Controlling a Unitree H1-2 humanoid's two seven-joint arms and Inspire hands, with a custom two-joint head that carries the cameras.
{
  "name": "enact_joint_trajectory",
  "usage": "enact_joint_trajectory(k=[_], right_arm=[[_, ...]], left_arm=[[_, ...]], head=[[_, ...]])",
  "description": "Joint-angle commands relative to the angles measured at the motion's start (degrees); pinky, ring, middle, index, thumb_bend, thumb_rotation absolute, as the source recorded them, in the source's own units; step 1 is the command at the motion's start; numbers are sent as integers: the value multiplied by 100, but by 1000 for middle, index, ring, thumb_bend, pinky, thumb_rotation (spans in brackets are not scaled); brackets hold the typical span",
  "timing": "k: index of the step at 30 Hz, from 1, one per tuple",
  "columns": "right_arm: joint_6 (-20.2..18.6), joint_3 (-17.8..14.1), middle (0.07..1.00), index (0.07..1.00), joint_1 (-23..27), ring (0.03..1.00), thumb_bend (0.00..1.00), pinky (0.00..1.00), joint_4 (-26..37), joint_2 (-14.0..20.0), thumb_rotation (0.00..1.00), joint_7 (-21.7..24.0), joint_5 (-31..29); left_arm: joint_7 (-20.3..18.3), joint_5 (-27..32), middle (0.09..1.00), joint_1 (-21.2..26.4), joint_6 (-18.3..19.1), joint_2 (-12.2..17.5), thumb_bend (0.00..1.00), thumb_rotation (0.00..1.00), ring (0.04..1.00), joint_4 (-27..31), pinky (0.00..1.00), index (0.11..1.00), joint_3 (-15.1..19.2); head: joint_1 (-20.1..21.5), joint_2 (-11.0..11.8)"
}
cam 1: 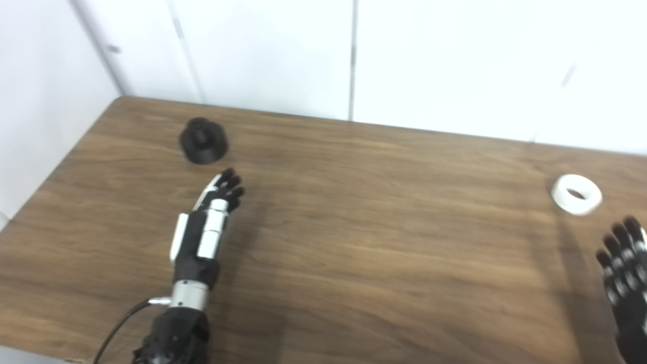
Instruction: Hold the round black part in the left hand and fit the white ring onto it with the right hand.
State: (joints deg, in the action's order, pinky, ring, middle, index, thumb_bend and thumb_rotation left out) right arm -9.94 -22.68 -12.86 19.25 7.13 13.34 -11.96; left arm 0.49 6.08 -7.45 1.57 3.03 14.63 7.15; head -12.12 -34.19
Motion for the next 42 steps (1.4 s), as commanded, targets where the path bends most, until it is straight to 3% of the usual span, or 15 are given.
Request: enact_joint_trajectory(k=[1,4,30,42], right_arm=[[320,33,1000,996,-739,1000,657,1000,134,237,1000,27,82],[383,-10,1000,998,-746,1000,602,1000,104,248,1000,62,83],[829,-211,1000,1000,-644,1000,602,1000,-482,316,1000,402,-236],[1029,69,1000,1000,-716,1000,602,1000,-625,571,1000,148,-376]], left_arm=[[50,-91,892,-12,-209,-100,513,786,881,83,918,894,-52],[66,-116,900,-37,-171,-143,525,790,899,94,936,906,-103],[235,-490,900,-108,-541,-269,570,774,900,-229,963,912,-332],[257,-508,909,-111,-623,-287,582,770,912,-338,980,921,-379]], head=[[-29,13],[-95,104],[-573,656],[-622,712]])
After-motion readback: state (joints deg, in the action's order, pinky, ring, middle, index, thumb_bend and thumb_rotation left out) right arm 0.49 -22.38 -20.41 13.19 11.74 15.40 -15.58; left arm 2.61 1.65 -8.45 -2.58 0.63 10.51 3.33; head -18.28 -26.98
